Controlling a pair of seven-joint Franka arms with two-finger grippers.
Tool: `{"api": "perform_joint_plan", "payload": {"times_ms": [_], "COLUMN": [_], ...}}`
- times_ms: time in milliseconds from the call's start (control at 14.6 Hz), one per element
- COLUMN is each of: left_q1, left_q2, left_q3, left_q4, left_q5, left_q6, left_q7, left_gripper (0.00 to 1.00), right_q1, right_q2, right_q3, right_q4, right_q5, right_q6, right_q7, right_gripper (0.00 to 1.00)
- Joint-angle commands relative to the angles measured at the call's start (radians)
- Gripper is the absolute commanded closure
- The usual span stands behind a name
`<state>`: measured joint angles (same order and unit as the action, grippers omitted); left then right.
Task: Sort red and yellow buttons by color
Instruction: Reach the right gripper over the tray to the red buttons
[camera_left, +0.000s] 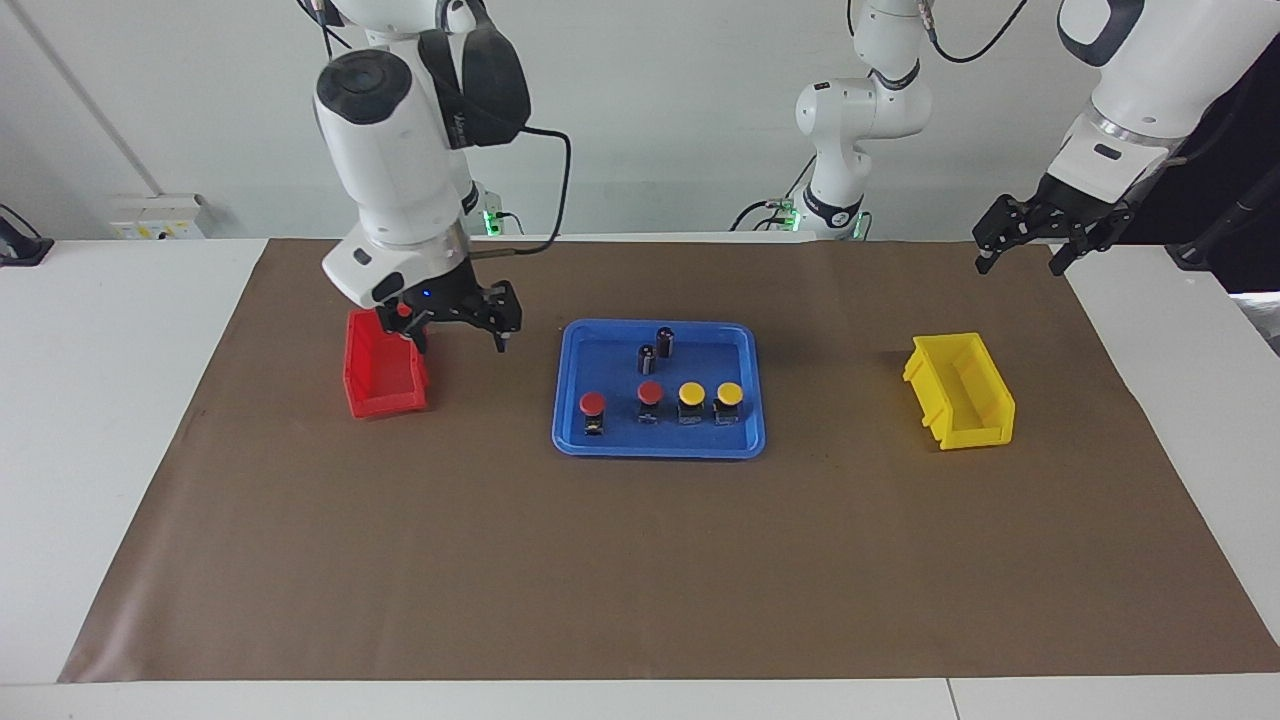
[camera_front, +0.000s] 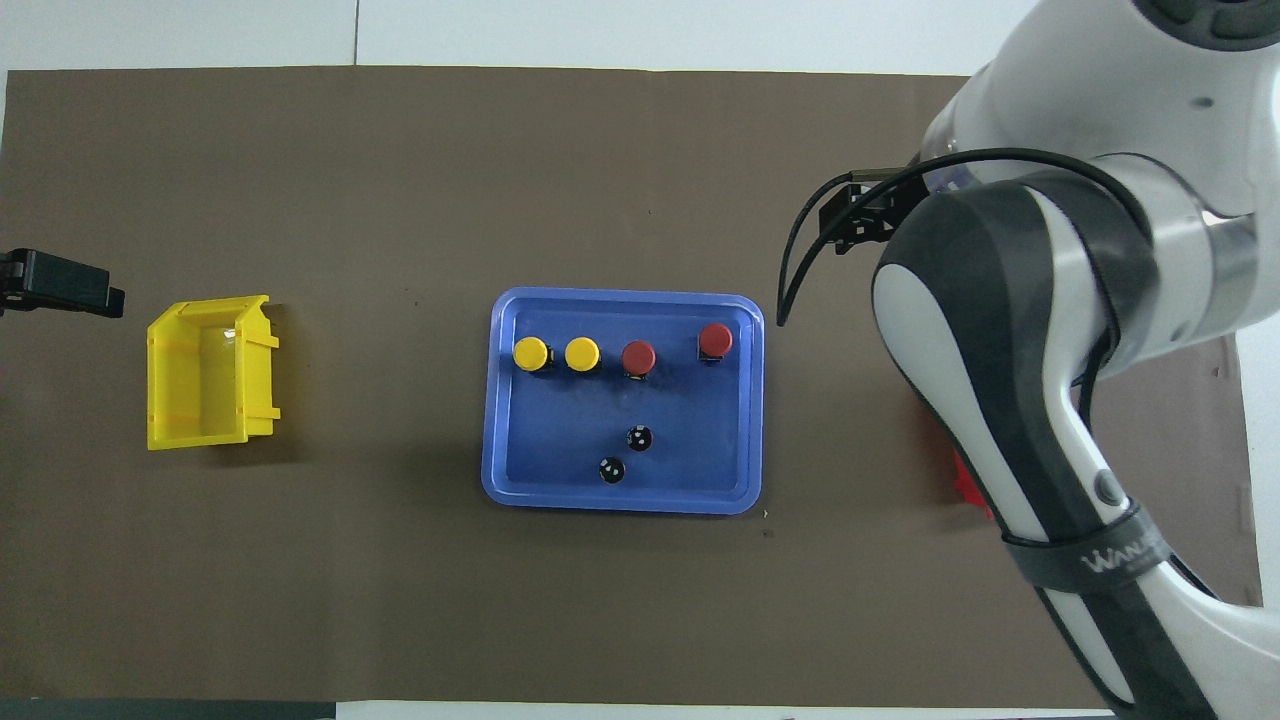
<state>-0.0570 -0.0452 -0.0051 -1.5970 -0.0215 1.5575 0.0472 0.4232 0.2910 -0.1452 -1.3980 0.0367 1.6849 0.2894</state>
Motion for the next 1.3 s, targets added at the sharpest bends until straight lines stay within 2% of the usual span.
{"api": "perform_joint_plan", "payload": {"times_ms": [0,411,616,685,822,1233], "left_q1": [0.008,0.008,0.008,0.008,0.008,0.008], "left_q2": [-0.015,-0.015,-0.015,-0.015,-0.015,-0.015], "left_q3": [-0.006,-0.006,-0.006,-0.006,-0.006,-0.006], "left_q4": [-0.012,-0.012,-0.012,-0.012,-0.012,-0.012], "left_q5": [0.018,0.018,0.018,0.018,0.018,0.018], "left_q6": [-0.011,-0.01,-0.011,-0.011,-0.01,-0.01], "left_q7": [0.006,0.006,0.006,0.006,0.006,0.006], "left_gripper": [0.0,0.0,0.0,0.0,0.0,0.0], "right_q1": [0.003,0.071,0.098,0.103,0.13,0.158], "right_q2": [-0.012,0.017,-0.013,0.005,0.046,0.034], "right_q3": [0.001,0.009,0.009,0.01,0.01,0.012], "right_q4": [-0.088,-0.177,-0.324,-0.332,-0.334,-0.437], "right_q5": [0.02,0.022,0.022,0.022,0.022,0.022], "right_q6": [0.082,0.223,0.39,0.424,0.437,0.507], "right_q7": [0.014,0.085,0.102,0.103,0.114,0.117], "right_gripper": [0.0,0.0,0.0,0.0,0.0,0.01]}}
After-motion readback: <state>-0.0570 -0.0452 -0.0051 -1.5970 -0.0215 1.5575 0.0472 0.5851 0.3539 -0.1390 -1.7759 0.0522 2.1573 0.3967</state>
